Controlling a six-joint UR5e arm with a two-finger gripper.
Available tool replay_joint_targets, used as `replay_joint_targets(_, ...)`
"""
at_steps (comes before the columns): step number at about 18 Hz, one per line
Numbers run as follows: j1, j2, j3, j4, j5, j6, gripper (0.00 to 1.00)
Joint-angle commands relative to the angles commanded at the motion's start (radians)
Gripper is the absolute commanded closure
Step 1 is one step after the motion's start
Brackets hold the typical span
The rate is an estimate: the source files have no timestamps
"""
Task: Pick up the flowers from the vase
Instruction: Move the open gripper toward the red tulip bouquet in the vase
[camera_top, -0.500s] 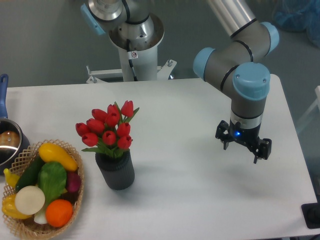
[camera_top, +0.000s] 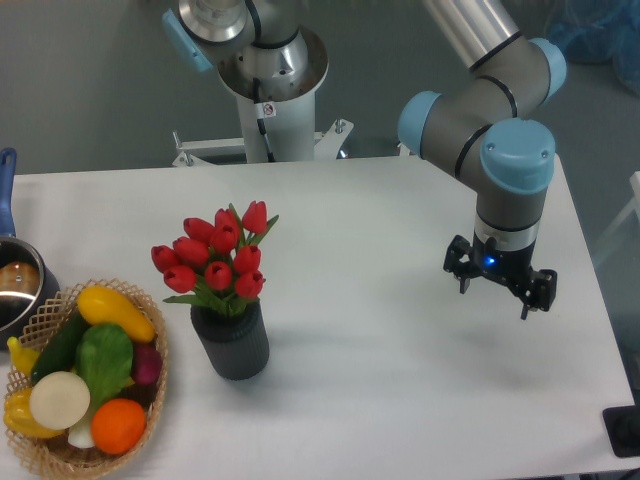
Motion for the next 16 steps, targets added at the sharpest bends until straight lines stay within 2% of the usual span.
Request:
replay_joint_targets(3,-0.006,0.067,-0.092,0.017,-0.005,0.014,0.0)
replay_joint_targets(6,-0.015,0.084,-0.181,0.019,-0.003,0.014,0.0)
replay_joint_targets(12,-0.017,0.095,-0.264,0.046,-0.015,0.002,0.0)
replay_joint_targets(14,-0.023,0.114,-0.275,0.054,-0.098,-0.008,0.0)
replay_joint_targets(16,-0.012,0.115,-0.285,0.057,-0.251,-0.008,0.0)
